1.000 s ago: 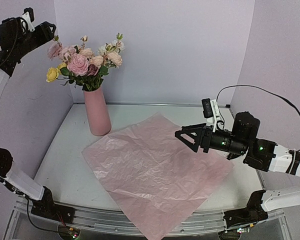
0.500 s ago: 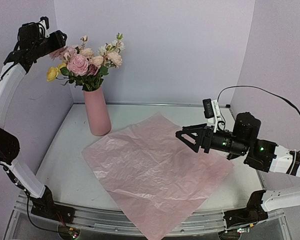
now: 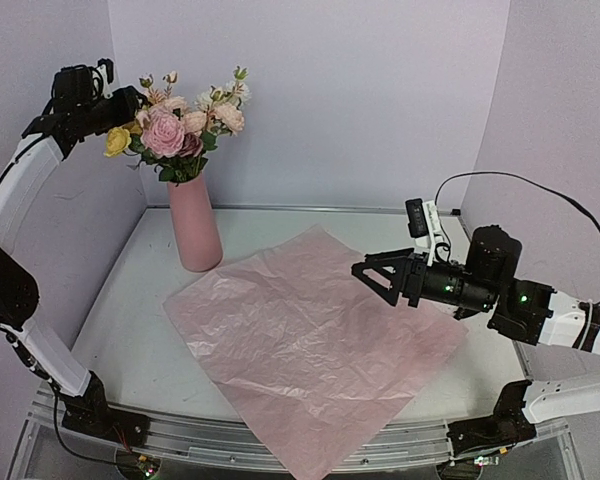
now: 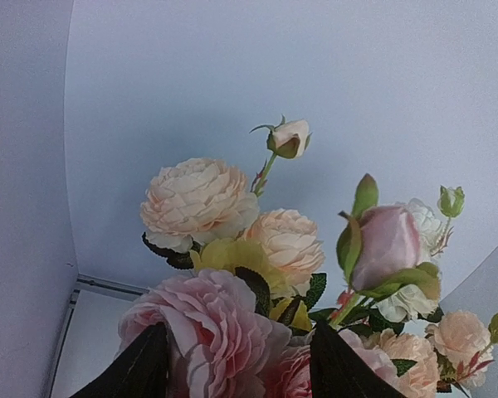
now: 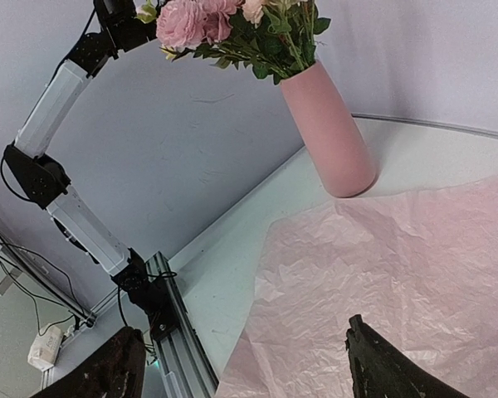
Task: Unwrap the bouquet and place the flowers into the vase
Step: Insert the fake flower into the vase.
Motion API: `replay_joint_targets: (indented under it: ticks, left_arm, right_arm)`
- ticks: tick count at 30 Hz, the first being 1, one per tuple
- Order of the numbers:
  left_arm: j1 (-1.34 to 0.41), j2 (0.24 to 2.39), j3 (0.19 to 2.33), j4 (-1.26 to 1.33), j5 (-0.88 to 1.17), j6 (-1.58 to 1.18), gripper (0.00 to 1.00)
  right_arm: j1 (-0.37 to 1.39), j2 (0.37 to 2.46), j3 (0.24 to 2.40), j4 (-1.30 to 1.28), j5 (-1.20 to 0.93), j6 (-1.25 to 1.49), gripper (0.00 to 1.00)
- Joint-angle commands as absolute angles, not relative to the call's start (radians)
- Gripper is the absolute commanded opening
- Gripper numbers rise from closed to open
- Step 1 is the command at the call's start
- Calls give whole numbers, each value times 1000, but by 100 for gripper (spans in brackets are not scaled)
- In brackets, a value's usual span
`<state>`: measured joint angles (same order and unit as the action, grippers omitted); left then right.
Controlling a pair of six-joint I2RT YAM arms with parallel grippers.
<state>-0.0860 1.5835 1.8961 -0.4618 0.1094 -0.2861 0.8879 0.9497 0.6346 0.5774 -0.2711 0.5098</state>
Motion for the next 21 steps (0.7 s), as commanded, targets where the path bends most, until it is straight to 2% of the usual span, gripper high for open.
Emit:
replay_joint_targets:
  ticks: [1, 9, 15, 21]
  left_arm:
    - [-87, 1495, 1942, -422, 64, -255, 62]
    - [-87, 1321, 1797, -396, -46, -260, 69]
    - [-87, 1145, 1576, -386, -134, -317, 72]
    - [-87, 956, 1409, -378, -143, -334, 78]
  right_arm:
    - [887, 936, 640, 634, -251, 522, 84]
    - [888, 909, 649, 602, -188, 481, 86]
    - [888, 896, 682, 529, -160, 426, 98]
    - [888, 862, 666, 523, -151, 380, 98]
